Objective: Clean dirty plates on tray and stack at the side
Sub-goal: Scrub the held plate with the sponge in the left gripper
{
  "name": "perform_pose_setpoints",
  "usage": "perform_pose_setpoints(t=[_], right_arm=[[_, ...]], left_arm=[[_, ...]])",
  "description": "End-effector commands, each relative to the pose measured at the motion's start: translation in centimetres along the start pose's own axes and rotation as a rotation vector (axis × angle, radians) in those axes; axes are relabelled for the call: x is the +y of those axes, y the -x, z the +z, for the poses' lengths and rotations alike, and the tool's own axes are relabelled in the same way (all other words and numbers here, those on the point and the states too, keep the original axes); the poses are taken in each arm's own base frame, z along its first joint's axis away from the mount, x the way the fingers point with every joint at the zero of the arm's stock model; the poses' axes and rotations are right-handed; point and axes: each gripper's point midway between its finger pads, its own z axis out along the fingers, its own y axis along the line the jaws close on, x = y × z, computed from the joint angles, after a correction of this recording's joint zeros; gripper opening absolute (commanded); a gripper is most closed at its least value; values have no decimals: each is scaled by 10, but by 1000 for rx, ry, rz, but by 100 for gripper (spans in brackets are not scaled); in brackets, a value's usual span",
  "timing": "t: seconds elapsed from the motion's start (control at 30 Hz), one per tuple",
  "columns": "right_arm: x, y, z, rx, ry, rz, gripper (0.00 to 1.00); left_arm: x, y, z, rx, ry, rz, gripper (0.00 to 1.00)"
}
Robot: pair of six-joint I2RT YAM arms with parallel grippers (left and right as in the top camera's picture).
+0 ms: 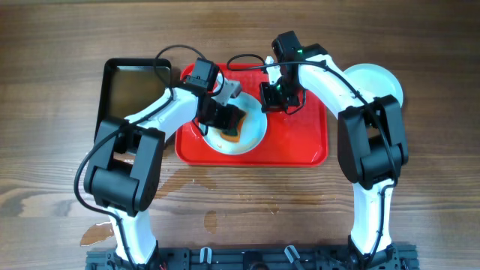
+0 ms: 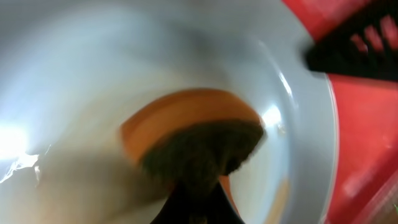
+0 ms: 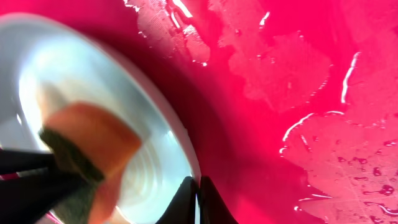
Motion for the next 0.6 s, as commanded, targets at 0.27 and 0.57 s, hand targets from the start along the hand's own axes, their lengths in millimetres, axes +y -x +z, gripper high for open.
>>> perform_pose_setpoints(t=[0.27,0.57], right_arm=[[1,2,6,4,-1,-5,4],[1,2,6,4,-2,-2,4]], left_arm=[[127,-42,-47,-15,879,-405,4],[-53,-73,10,281,-196,51,4]])
